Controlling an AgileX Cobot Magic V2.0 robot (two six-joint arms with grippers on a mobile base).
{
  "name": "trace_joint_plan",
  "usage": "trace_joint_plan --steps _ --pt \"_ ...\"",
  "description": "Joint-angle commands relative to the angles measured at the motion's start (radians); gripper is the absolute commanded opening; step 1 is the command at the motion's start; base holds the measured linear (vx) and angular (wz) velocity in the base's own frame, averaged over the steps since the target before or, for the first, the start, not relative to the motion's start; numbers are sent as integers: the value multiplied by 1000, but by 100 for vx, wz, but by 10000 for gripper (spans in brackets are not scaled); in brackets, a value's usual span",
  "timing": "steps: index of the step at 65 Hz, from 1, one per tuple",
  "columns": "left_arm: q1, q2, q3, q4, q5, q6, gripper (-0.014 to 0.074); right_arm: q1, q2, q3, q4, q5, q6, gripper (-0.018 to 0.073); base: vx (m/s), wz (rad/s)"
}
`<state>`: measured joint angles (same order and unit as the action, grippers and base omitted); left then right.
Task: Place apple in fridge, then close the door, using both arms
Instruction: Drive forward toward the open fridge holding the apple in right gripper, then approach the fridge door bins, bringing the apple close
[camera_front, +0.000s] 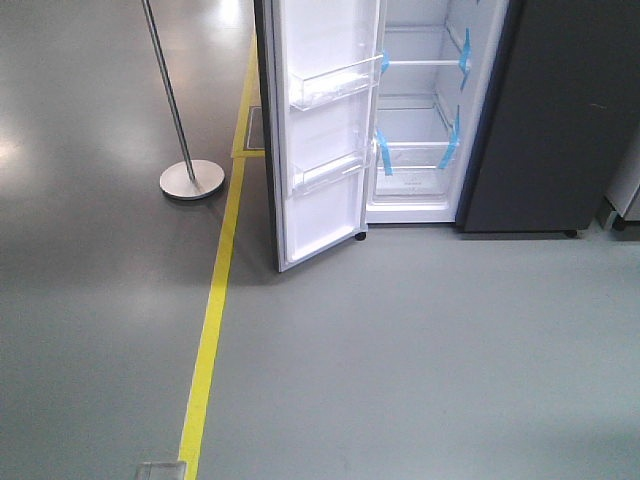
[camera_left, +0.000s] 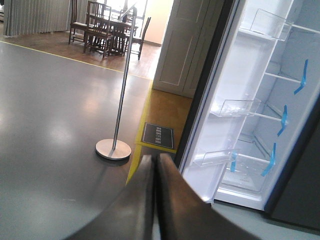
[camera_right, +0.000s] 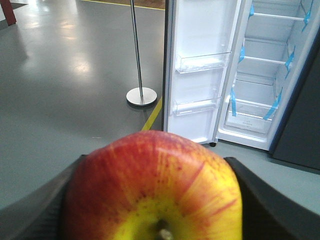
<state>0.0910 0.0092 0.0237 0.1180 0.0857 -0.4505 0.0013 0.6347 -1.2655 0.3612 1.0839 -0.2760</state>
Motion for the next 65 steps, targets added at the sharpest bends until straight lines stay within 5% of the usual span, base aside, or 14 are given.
trace_joint_plan --steps 1,65 --pt "-1 13 -17 -3 -68 -10 -6 -1 7 -22 15 -78 -7 102 22 2" --pt "-1 13 -17 -3 -68 -10 -6 -1 7 -22 15 -78 -7 102 19 0"
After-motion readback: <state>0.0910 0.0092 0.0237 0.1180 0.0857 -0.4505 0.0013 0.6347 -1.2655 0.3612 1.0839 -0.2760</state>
